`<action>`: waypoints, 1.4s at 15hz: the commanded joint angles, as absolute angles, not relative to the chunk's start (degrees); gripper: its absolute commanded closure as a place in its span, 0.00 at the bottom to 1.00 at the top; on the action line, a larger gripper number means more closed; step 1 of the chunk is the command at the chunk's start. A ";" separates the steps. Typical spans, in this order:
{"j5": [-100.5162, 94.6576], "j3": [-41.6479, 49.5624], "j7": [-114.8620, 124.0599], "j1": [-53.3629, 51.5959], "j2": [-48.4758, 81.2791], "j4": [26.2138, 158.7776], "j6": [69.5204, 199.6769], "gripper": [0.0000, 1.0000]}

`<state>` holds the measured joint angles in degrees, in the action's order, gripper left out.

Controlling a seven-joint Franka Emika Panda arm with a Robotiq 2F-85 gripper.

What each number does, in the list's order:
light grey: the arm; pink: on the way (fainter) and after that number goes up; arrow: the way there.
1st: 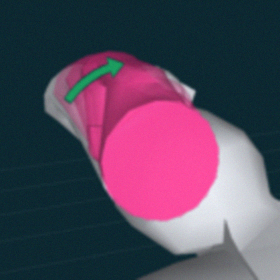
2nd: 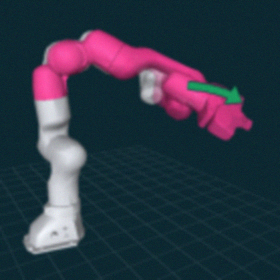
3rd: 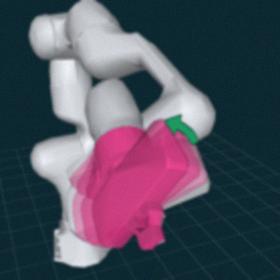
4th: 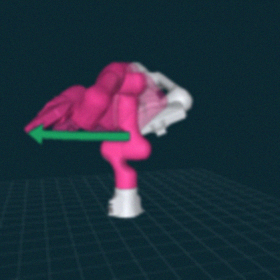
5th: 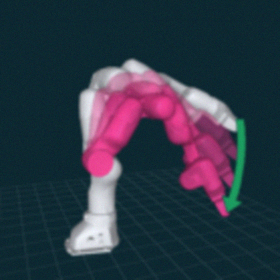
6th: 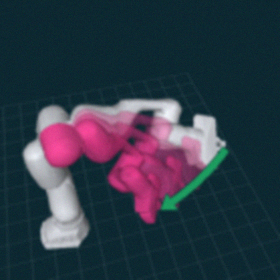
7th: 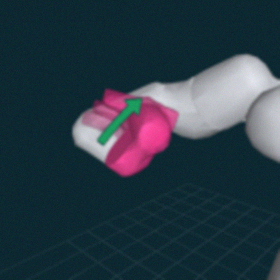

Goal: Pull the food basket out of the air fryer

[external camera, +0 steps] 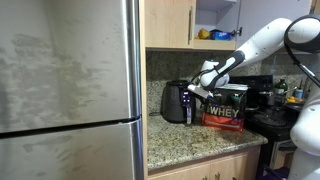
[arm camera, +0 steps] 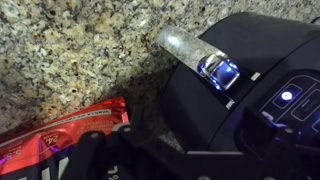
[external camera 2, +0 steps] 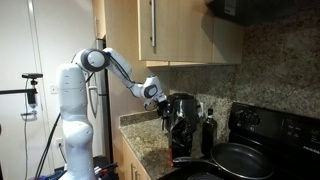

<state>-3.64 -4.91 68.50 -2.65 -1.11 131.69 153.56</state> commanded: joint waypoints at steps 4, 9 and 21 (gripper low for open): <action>-3.47 -4.62 68.46 -2.87 -1.13 131.67 153.43 0.00; -1.54 -4.72 69.72 -3.02 -0.96 131.78 155.28 0.00; 0.16 -4.77 69.42 -3.34 -1.09 131.64 152.52 0.00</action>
